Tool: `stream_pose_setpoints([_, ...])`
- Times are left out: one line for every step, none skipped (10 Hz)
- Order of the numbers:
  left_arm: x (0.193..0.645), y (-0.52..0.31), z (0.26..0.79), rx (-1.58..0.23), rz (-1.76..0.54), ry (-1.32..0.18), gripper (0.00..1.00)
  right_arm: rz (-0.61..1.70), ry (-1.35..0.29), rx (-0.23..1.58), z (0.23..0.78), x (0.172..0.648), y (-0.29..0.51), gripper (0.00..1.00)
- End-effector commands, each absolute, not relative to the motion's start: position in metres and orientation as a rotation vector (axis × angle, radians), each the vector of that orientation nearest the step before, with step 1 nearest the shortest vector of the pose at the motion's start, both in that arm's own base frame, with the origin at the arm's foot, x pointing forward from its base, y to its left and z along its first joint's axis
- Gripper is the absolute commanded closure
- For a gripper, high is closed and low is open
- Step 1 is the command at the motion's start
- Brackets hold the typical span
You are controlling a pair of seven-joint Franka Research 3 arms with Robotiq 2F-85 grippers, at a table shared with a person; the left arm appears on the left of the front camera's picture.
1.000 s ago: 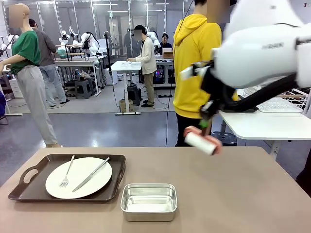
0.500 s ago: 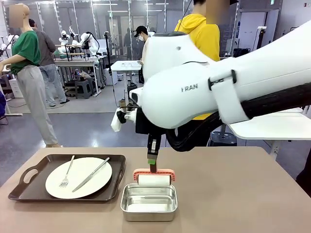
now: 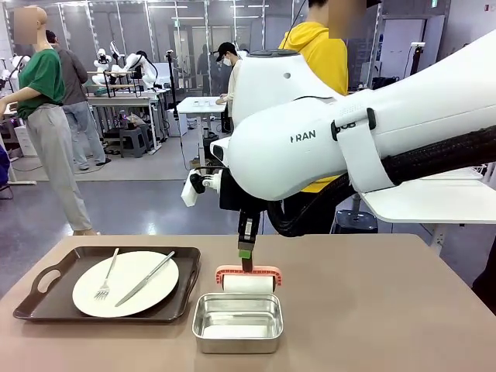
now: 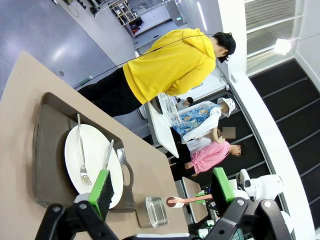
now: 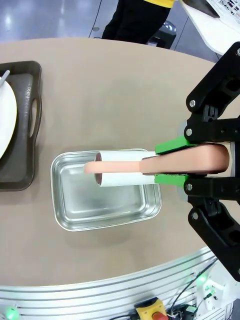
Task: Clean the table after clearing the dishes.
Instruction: Place the Lint Roller back on top of the Airtight Container.
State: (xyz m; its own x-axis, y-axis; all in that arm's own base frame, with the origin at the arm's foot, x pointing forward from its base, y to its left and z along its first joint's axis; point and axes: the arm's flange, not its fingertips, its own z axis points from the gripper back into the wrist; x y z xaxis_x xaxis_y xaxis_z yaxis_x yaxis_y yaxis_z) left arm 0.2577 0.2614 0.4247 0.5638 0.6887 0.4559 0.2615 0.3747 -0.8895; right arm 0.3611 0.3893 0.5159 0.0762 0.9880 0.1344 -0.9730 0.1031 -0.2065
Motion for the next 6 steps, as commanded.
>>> stream_pose_setpoints([0.256, 0.262, 0.427, -1.210, 0.332, -1.000, 0.00, 1.474, -0.263, -0.068, 0.515, 0.361, 0.390, 0.79])
stream_pose_setpoints([0.256, 0.262, 0.427, -1.210, 0.332, -1.000, 0.00, 1.558, -0.254, -0.014, 0.506, 0.366, 0.398, 0.79])
stream_pose_setpoints([0.256, 0.262, 0.427, -1.210, 0.332, -1.000, 0.00, 1.578, -0.232, -0.009, 0.499, 0.373, 0.408, 0.79])
stream_pose_setpoints([0.256, 0.262, 0.427, -1.210, 0.332, -1.000, 0.00, 1.588, -0.196, 0.000, 0.494, 0.379, 0.414, 0.79])
stream_pose_setpoints([0.256, 0.262, 0.427, -1.210, 0.332, -1.000, 0.00, 1.593, -0.184, 0.023, 0.488, 0.383, 0.416, 0.79])
stream_pose_setpoints([0.256, 0.262, 0.427, -1.210, 0.332, -1.000, 0.00, 1.593, -0.181, 0.038, 0.480, 0.387, 0.416, 0.79])
